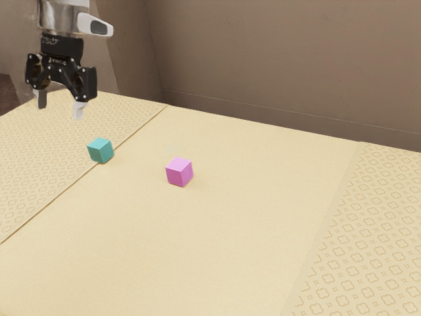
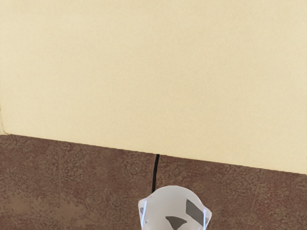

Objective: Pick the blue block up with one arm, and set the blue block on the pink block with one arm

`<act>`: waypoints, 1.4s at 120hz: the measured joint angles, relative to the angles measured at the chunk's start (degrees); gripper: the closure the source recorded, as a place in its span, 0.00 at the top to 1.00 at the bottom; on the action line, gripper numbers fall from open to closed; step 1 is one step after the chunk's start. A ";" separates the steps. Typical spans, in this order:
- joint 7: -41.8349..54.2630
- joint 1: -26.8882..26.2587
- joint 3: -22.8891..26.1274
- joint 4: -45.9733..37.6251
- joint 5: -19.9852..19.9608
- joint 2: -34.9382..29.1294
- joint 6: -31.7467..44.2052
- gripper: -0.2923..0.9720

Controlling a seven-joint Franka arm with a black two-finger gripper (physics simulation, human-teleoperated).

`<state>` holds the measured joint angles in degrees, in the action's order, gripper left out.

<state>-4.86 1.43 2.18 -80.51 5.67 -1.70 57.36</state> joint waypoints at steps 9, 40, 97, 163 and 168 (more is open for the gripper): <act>-1.02 -0.11 0.01 -0.41 0.34 -0.05 6.55 0.77; -3.67 -3.58 -3.15 16.95 0.76 3.17 13.30 0.77; -4.84 0.36 -21.22 18.01 -3.54 20.37 28.86 0.77; 4.83 16.66 -14.23 33.56 -13.87 46.92 44.17 0.77; 6.13 17.19 -14.14 37.96 -14.11 49.92 43.69 0.77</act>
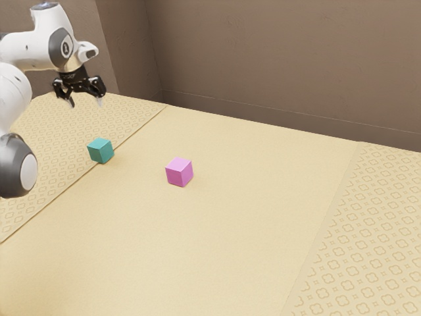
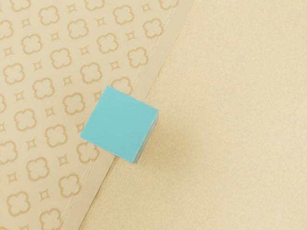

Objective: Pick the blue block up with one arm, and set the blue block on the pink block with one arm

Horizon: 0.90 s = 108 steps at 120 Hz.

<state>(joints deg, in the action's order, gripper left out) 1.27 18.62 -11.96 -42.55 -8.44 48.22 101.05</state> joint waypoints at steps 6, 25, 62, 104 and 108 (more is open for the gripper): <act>1.44 0.99 0.62 7.86 -0.20 5.08 -1.28 0.77; 5.68 6.40 5.01 20.93 0.43 16.28 -5.57 0.77; 15.64 8.62 8.87 23.96 5.17 21.11 -6.91 0.77; 25.41 8.63 10.93 23.55 6.58 24.42 -3.57 0.77; 26.09 8.63 10.96 23.54 6.72 24.51 -3.35 0.77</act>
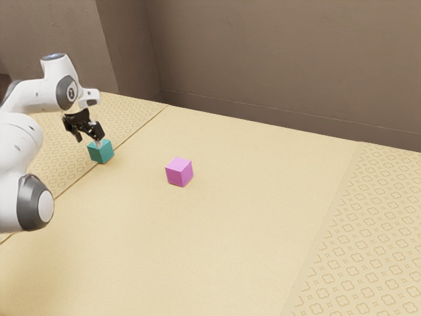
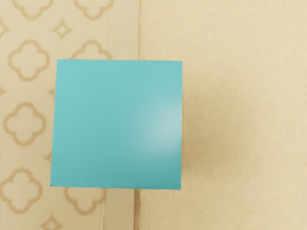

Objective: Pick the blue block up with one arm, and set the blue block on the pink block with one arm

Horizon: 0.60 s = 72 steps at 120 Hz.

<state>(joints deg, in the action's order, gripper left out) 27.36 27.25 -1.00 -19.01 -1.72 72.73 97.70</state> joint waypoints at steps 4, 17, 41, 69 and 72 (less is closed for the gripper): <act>0.64 0.00 0.02 -0.04 0.10 0.07 0.20 0.77; 2.49 0.00 0.04 -0.72 0.28 0.44 1.23 0.77; 5.13 0.00 0.89 -0.87 0.37 1.25 3.96 0.77; 6.58 0.00 1.33 -1.51 0.01 1.70 7.01 0.77; 6.67 0.00 1.34 -1.56 -0.01 1.73 7.20 0.77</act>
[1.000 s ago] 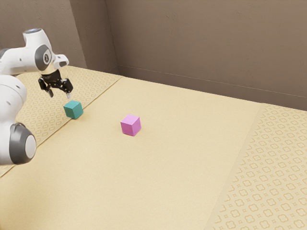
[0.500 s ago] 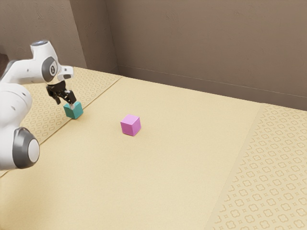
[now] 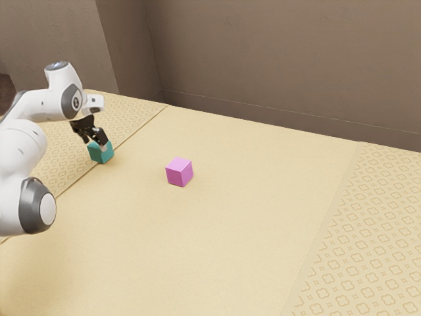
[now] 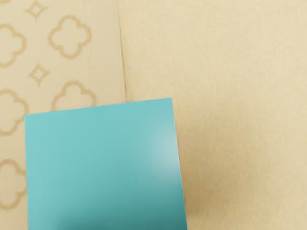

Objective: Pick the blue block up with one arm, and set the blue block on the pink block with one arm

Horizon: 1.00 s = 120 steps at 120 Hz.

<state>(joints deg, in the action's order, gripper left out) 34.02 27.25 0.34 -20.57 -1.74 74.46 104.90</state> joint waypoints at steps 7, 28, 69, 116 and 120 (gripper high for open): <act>0.19 0.00 -0.01 -0.25 -0.04 -0.01 0.36 0.77; 0.59 0.00 -0.23 -0.70 -0.09 -0.62 0.91 0.77; 0.97 0.49 -0.09 -0.76 -0.11 -0.57 1.31 0.77; 0.89 0.70 0.27 -0.73 -0.13 -0.02 2.52 0.77; 0.85 0.70 0.27 -0.75 -0.13 0.05 2.69 0.77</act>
<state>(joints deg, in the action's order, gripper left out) 34.87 27.95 0.61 -21.32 -1.86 74.51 107.59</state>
